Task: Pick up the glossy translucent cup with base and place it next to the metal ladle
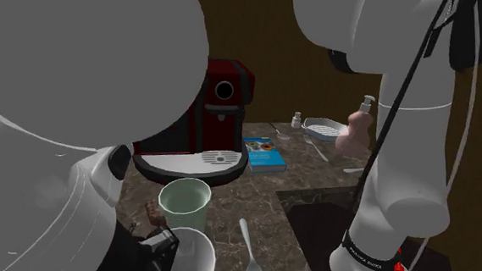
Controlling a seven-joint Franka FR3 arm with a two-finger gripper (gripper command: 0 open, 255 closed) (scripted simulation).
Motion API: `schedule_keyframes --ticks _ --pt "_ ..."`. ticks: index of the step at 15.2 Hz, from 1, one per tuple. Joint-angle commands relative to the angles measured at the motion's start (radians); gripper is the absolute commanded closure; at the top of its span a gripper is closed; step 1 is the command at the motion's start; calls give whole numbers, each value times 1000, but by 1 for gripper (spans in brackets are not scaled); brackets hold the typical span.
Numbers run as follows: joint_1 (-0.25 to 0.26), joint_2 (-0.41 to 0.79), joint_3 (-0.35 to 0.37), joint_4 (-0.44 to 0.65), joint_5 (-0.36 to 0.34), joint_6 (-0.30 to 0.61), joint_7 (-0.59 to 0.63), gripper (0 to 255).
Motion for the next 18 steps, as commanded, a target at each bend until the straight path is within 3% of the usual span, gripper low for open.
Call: schedule_keyframes --ticks 1,18 --pt "-4 2 -2 -28 -3 28 5 255" --pt "24 91 -45 -175 -86 212 83 255"
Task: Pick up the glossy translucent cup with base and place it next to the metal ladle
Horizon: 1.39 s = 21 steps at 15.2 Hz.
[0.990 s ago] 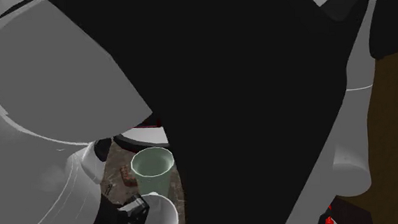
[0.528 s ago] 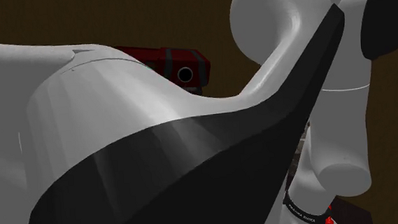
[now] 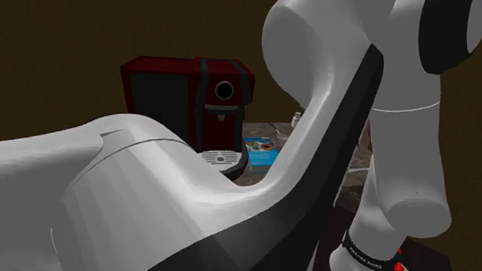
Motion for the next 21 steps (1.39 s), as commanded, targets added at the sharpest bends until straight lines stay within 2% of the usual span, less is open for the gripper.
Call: schedule_keyframes --ticks 1,8,9,14,18,21 --pt "0 3 -2 -11 -4 12 4 255" --pt "0 3 -2 -11 -4 12 4 255" --pt "0 3 -2 -11 -4 12 4 0" --pt "0 3 -2 -11 -4 12 4 0" --pt "33 2 8 115 14 -109 -10 0" --pt "33 2 8 115 14 -109 -10 0"
